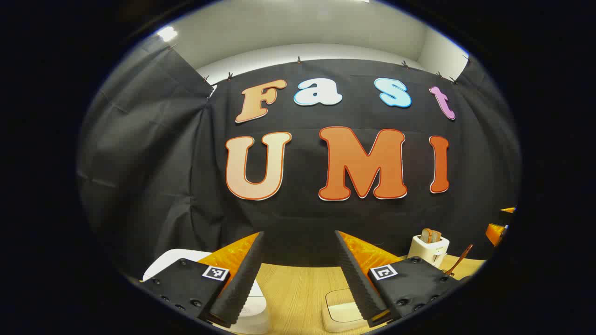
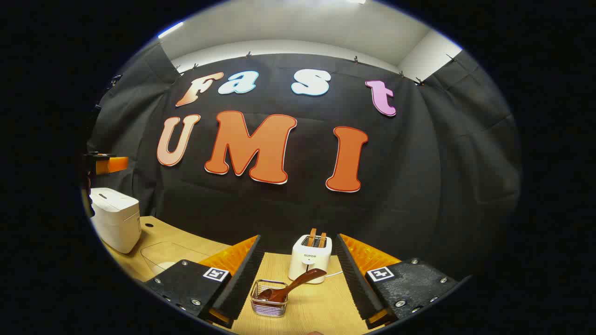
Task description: Close the left gripper, press the button to open the rice cooker; take a wooden spoon from the chopstick holder with the right hand, scoop a spoonful of rice and pour it into the rice cooker, then put the wooden spoon back into the chopstick holder.
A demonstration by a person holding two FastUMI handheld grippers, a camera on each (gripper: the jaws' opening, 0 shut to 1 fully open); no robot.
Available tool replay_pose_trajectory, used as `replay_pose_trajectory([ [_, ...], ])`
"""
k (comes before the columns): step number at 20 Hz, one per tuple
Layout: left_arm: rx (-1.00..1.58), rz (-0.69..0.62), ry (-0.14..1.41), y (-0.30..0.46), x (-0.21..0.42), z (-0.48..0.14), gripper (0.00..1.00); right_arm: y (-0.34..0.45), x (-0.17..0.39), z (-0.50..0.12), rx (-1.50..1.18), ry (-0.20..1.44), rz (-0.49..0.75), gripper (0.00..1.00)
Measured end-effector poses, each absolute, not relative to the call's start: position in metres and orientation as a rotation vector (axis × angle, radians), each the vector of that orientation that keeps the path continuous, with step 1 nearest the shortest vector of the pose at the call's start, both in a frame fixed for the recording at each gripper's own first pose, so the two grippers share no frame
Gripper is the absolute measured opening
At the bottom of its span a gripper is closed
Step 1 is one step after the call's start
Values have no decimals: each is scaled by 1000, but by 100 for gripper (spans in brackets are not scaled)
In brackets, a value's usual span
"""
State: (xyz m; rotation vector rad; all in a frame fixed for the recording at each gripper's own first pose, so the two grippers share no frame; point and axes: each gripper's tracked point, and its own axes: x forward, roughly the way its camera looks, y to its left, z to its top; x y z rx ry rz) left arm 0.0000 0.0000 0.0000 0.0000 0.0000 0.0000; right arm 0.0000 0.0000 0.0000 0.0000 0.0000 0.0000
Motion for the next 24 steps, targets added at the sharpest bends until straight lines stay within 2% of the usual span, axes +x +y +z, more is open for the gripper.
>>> replay_pose_trajectory([
  [5, 8, -3, 7, -1, 1, -1, 92, -1, 2, -1, 7, 8, -2, 92],
  [9, 1, 6, 16, 6, 2, -1, 96, 2, 3, -4, 0, 19, 5, 92],
  [11, -3, 11, 21, 9, 4, -1, 92, 3, 2, -5, -7, 21, 10, 92],
  [16, 24, 16, 28, 10, 3, 2, 93, 6, 6, -2, -3, 22, 21, 92],
  [17, 26, 19, 19, 11, 3, 4, 91, 6, 7, -1, 0, 22, 20, 92],
  [18, 29, 24, 17, 13, 2, 9, 93, 5, 6, 0, 2, 22, 23, 92],
  [19, 39, 28, 17, 15, 3, 8, 88, 6, 5, 2, 2, 20, 23, 92],
  [20, 41, 41, 13, 19, 3, 10, 89, 6, 5, 3, 2, 17, 25, 92],
  [24, 36, 98, 48, 43, 9, 15, 27, 6, 3, 7, -6, 10, 29, 92],
])
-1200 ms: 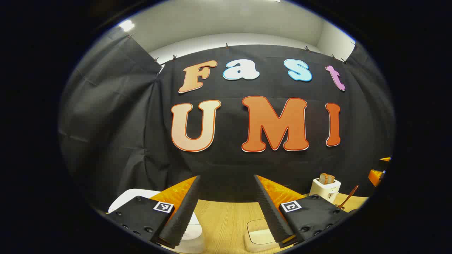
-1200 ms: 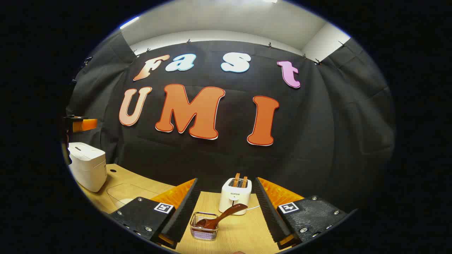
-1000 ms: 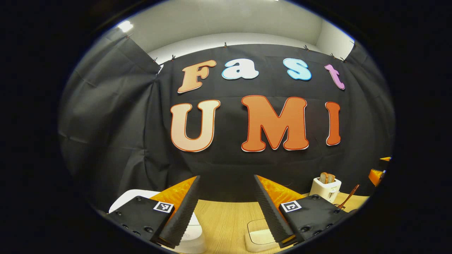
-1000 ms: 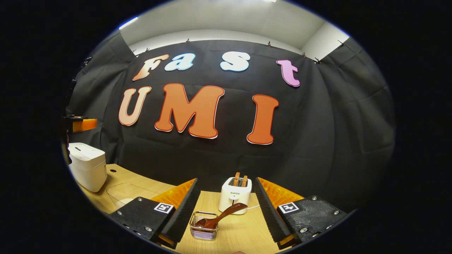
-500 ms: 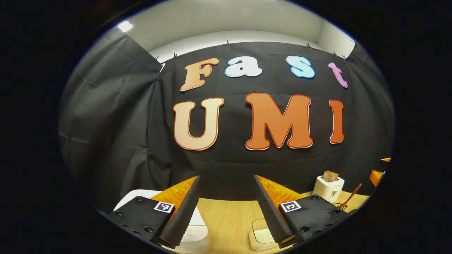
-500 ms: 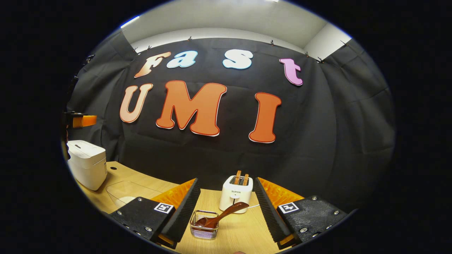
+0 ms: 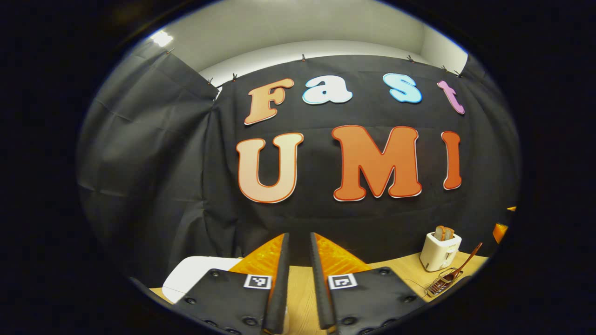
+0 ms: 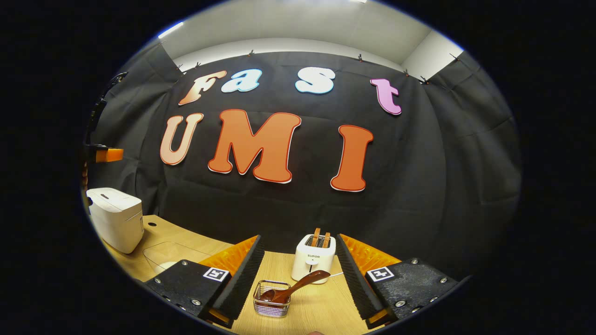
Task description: Close the left gripper, press the button to open the rice cooker; take a wooden spoon from the chopstick holder with the right hand, scoop a spoonful of rice and pour it into the rice cooker, then put the wooden spoon back into the chopstick holder.
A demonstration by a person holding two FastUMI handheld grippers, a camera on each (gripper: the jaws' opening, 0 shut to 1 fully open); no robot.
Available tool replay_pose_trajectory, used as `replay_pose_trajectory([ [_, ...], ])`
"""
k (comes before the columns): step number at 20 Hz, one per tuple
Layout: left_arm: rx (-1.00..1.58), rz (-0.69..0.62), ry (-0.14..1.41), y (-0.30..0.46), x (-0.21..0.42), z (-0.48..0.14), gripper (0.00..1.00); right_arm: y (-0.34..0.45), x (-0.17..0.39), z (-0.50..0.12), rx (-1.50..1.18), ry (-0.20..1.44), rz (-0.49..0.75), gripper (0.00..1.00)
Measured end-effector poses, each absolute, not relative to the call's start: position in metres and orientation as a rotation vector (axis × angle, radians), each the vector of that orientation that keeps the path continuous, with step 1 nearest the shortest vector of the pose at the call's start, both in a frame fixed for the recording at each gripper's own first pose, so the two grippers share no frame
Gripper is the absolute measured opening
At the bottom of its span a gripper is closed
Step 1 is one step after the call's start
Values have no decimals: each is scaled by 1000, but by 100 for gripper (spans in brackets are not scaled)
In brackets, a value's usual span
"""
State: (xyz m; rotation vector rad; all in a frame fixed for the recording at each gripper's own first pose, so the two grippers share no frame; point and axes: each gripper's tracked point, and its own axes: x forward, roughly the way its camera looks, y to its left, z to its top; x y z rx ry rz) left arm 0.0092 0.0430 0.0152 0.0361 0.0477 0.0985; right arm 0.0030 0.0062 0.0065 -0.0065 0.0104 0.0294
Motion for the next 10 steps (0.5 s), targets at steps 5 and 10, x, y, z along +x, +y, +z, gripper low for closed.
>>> replay_pose_trajectory([
  [5, 28, 180, 119, 86, 16, 17, 4, 3, 1, 4, -9, 21, 24, 92],
  [10, 4, 222, 245, 121, 18, -1, 4, -4, 0, 7, -6, 19, 12, 92],
])
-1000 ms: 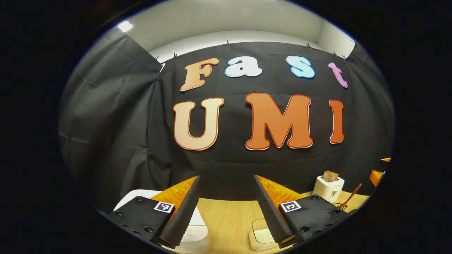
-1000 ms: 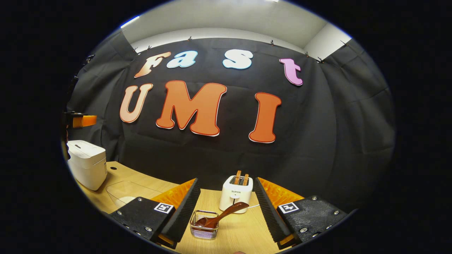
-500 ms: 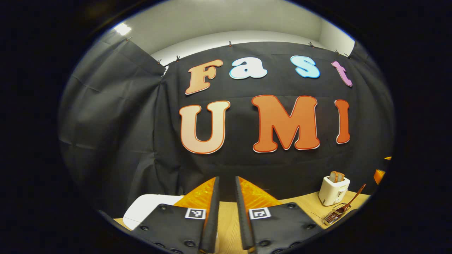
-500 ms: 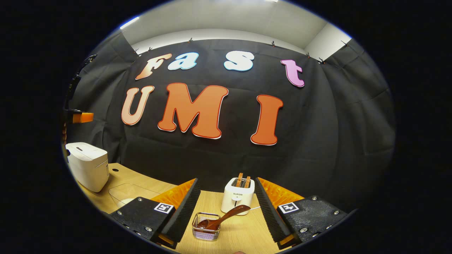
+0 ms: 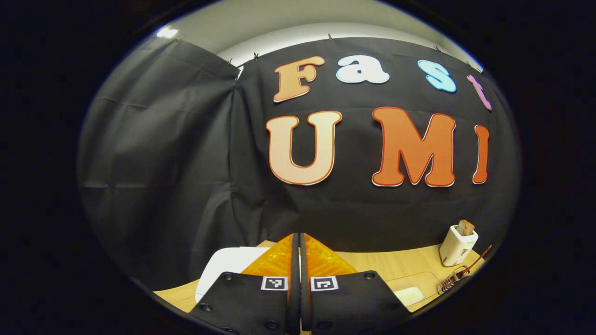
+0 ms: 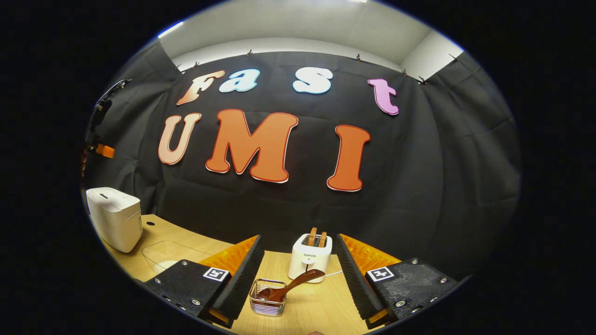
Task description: Close the left gripper, press the button to open the rice cooker; take a wooden spoon from the chopstick holder with the right hand, scoop a spoonful of rice and pour it into the rice cooker, then put the wooden spoon back into the chopstick holder.
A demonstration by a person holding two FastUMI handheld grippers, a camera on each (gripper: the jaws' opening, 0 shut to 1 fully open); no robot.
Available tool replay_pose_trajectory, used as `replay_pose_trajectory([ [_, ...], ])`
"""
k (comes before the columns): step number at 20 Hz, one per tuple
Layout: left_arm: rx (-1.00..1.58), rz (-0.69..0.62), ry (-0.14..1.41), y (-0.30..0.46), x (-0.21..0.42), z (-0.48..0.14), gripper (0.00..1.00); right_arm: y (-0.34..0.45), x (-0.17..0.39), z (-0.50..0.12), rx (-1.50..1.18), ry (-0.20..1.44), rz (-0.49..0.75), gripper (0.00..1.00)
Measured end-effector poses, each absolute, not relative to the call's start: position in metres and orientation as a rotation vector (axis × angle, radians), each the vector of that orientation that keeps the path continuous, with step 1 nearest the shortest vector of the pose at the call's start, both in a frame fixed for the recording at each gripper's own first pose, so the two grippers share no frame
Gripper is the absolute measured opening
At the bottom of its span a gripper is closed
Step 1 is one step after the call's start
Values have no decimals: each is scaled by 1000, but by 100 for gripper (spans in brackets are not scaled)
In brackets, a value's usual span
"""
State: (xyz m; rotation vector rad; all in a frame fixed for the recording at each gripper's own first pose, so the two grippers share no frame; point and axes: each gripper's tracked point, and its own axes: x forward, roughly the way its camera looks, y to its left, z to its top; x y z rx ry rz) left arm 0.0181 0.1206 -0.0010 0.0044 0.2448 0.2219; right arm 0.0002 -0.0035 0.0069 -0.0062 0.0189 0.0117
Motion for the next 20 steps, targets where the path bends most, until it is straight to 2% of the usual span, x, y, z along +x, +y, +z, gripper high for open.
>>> replay_pose_trajectory([
  [8, -69, 236, 493, 159, 17, -47, 4, -10, -2, 0, 4, 36, 3, 92],
  [18, -189, 235, 800, 168, -13, -144, 4, -17, 2, -24, 22, 86, -10, 92],
  [19, -204, 238, 822, 166, -15, -152, 2, -18, 2, -25, 24, 91, -13, 92],
  [20, -225, 241, 778, 166, -5, -149, 2, -20, 2, -28, 28, 96, -14, 92],
])
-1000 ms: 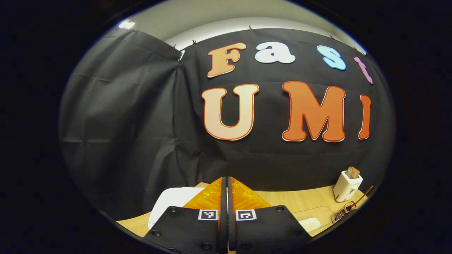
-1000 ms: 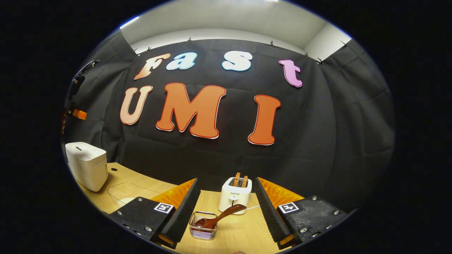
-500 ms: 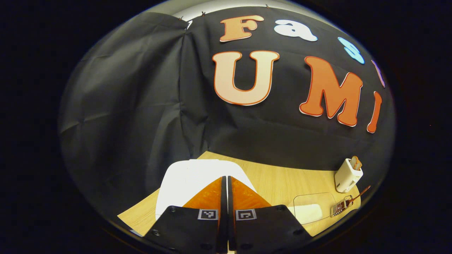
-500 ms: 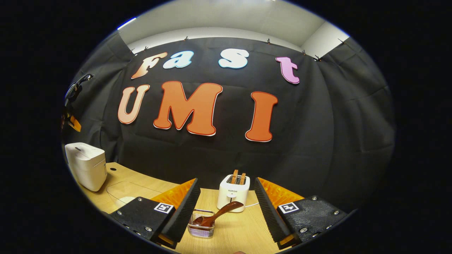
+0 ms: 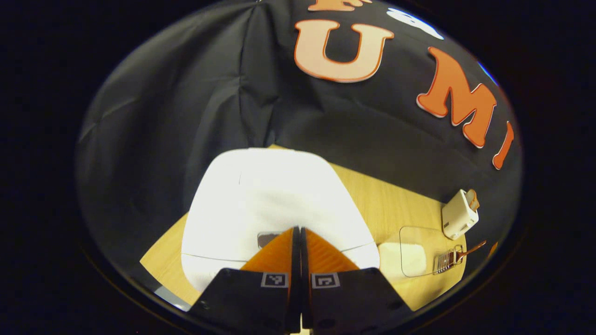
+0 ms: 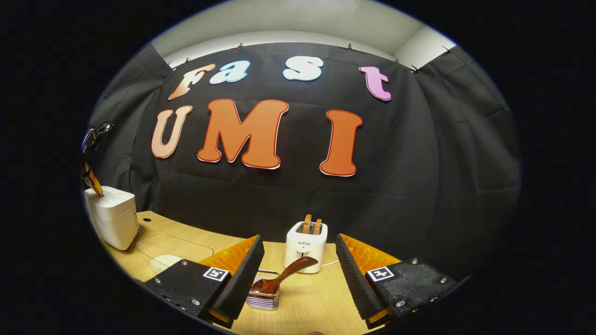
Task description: Close the left gripper, press the button to open the rice cooker; take a wooden spoon from the chopstick holder with the right hand, scoop a spoonful of rice and pour it into the rice cooker, then put the wooden spoon back into the chopstick holder.
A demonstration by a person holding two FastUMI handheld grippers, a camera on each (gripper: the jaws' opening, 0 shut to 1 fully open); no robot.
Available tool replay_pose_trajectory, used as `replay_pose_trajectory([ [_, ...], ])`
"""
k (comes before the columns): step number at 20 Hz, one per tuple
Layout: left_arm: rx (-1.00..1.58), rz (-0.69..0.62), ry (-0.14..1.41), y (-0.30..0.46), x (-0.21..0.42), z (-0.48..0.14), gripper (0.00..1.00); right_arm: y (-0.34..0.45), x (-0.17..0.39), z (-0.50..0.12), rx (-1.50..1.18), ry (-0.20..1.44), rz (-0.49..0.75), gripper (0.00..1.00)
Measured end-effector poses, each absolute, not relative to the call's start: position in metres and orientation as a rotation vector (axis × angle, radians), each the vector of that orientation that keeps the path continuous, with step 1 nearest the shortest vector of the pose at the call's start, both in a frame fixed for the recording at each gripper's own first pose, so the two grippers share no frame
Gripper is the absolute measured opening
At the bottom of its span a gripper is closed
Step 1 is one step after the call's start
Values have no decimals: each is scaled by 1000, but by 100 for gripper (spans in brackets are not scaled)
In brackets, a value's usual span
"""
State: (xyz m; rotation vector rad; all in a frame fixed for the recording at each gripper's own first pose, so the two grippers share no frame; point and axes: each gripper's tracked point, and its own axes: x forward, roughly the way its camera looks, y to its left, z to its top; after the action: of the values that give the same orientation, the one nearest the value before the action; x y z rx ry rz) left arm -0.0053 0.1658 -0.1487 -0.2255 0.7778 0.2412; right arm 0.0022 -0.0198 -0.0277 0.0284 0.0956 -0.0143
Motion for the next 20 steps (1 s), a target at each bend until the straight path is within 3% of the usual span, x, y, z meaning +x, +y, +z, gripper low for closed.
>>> replay_pose_trajectory([
  [7, -217, 246, 790, 166, -12, -148, 2, -30, 1, -47, 66, 141, -29, 92],
  [17, -102, 262, 458, 174, 15, -50, 5, -35, 8, -76, 121, 211, -54, 92],
  [20, -90, 256, 428, 172, 9, -42, 4, -25, 10, -87, 177, 250, -25, 90],
])
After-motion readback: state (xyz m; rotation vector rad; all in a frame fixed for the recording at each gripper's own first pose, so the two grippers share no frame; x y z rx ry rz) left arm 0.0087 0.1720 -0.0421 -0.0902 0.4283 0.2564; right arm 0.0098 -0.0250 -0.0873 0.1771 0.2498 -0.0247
